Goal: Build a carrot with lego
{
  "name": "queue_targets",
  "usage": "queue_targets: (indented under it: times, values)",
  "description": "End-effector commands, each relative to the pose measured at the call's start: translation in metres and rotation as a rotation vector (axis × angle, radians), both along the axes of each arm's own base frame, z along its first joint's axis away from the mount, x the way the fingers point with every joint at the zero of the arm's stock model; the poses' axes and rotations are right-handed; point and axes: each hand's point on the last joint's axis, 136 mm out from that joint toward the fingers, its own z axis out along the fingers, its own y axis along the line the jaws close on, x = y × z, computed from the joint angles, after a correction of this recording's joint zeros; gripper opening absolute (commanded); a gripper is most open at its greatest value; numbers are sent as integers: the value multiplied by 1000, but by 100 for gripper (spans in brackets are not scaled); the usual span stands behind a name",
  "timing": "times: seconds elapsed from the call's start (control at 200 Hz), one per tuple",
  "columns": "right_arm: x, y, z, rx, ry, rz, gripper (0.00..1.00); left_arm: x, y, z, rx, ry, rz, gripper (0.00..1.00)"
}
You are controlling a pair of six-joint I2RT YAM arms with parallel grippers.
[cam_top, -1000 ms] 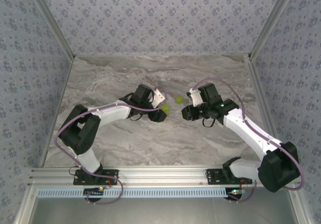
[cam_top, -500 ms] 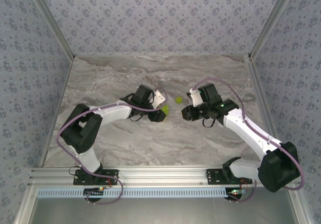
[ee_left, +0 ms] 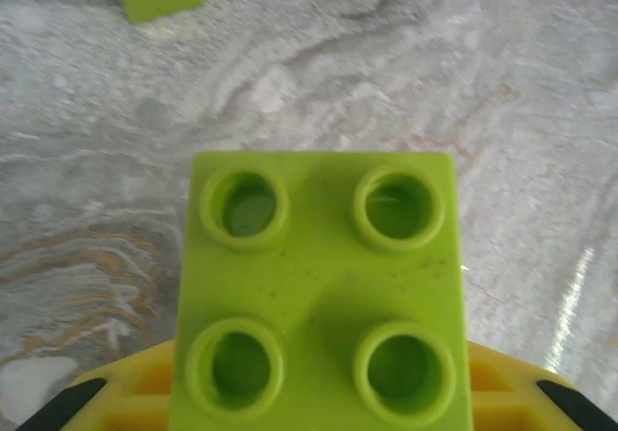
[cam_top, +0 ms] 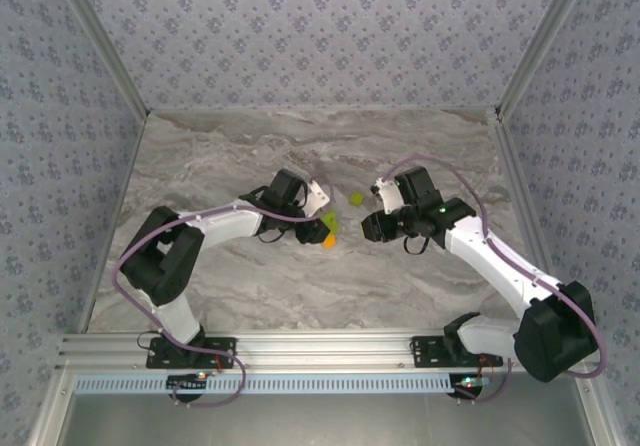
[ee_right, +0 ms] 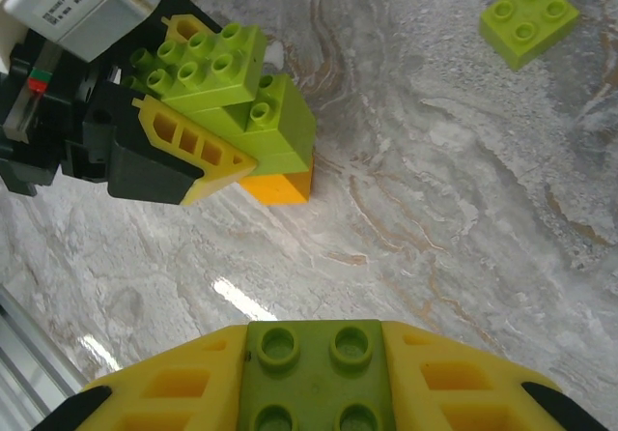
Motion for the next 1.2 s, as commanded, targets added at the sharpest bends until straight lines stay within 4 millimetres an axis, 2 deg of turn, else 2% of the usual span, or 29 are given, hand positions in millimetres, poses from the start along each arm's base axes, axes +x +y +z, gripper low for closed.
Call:
queue_targets:
  times: [0.0,0.135,0.24,0.395,0.5,0.86,0.87,0.895,1.019,1.194]
  values:
    - [-5,10,11,8,-13,122,27,-27,-10,16,-65,92,-123,30]
    - [2,19,26,59,-46,179,27,-54,-9,32,-133,184,-210,30]
    - [1,31,36,105,-53,262,28,-71,-7,50,-204,217,-261,30]
    - [-14,47,43,183,-13,410,29,-82,-3,79,-310,223,-310,30]
    - [-18,52,38,191,9,468,26,-88,-4,96,-377,250,-364,30]
    - [-9,56,56,253,-47,510,25,-104,-2,90,-398,362,-443,27]
    - [-6,58,64,262,-69,515,25,-104,-2,91,-399,361,-445,27]
    - [-4,61,68,271,-78,522,25,-104,-2,91,-400,364,-448,27]
    - [1,66,70,295,-79,526,25,-104,-2,92,-401,362,-453,27]
    - [-4,75,71,361,-48,566,24,-104,-3,93,-404,365,-455,26]
